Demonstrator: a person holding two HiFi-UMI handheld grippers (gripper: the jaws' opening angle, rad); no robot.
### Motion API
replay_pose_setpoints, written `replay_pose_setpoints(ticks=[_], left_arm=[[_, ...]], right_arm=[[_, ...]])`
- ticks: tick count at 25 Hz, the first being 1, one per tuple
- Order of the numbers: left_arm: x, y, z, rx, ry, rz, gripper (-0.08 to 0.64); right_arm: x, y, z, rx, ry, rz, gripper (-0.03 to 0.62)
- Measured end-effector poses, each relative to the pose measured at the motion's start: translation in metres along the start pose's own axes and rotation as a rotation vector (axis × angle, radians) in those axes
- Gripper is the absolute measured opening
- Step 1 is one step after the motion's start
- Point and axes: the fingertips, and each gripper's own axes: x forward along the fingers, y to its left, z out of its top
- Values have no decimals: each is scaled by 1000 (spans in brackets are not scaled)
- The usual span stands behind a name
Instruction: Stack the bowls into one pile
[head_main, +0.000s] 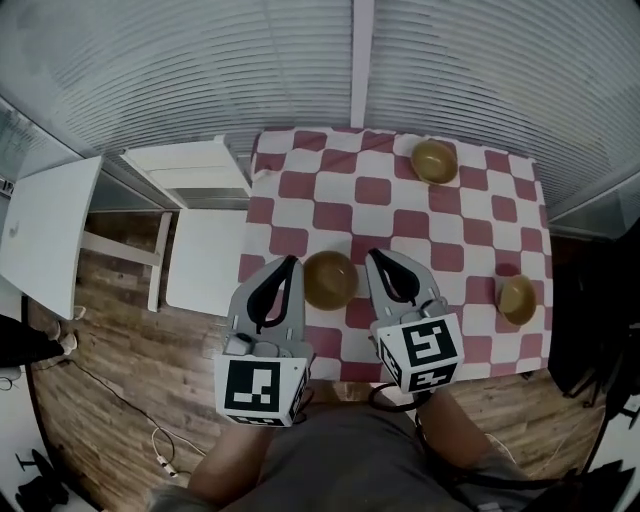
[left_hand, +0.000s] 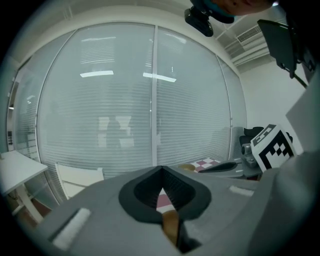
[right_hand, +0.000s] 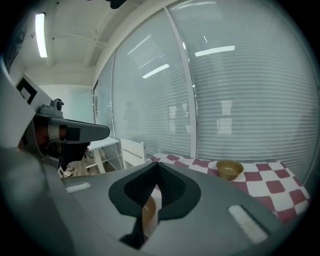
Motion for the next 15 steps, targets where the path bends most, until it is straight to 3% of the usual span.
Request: replay_pose_setpoints(ticks=[3, 6, 10, 15], left_arm=[[14, 8, -25, -26, 57, -17, 0], [26, 16, -47, -45, 102, -26, 0], [36, 23, -71, -70, 153, -32, 0], [46, 27, -94, -90, 202, -41, 0]], right_arm=[[16, 1, -25, 21, 53, -8, 34], [29, 6, -57, 59, 126, 1, 156], [37, 12, -96, 110, 205, 8, 156], [46, 9, -114, 136, 235, -9, 132]])
